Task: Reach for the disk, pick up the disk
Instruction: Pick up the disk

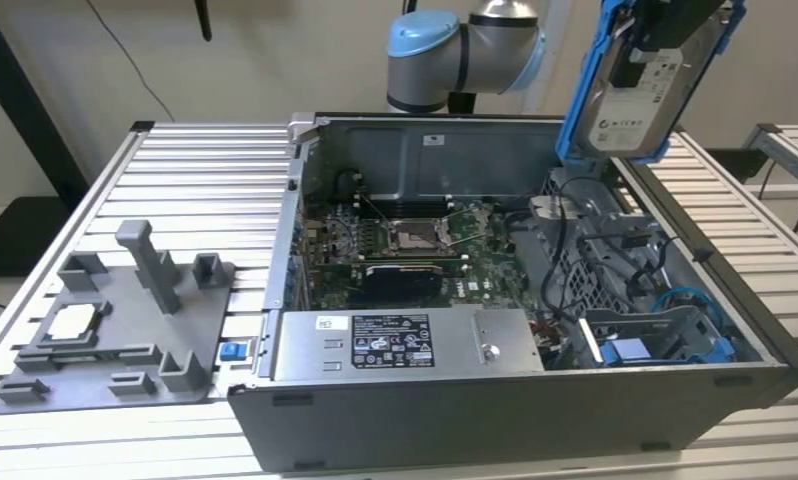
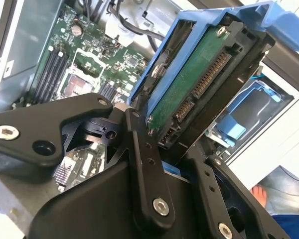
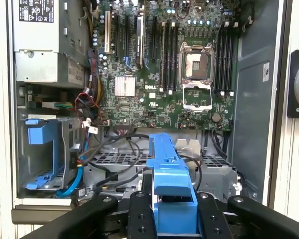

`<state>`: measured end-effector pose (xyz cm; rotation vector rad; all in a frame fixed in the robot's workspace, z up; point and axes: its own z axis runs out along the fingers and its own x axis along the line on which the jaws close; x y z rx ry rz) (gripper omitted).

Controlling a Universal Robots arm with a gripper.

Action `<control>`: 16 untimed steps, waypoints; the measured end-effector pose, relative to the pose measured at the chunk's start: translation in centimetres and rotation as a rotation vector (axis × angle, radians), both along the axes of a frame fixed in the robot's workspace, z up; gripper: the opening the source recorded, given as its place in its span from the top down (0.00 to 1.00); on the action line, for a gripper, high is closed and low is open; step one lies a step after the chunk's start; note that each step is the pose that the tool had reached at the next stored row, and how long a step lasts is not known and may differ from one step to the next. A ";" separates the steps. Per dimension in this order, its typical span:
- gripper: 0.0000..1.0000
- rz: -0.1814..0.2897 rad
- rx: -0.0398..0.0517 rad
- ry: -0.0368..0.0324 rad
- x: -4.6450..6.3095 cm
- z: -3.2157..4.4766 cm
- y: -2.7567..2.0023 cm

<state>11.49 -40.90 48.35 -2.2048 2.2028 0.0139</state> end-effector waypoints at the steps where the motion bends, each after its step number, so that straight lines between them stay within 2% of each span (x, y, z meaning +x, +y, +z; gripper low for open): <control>1: 1.00 0.000 -0.0001 0.0000 0.0 0.01 -0.11; 16: 1.00 0.000 -0.0001 0.0000 -0.1 -0.01 -1.92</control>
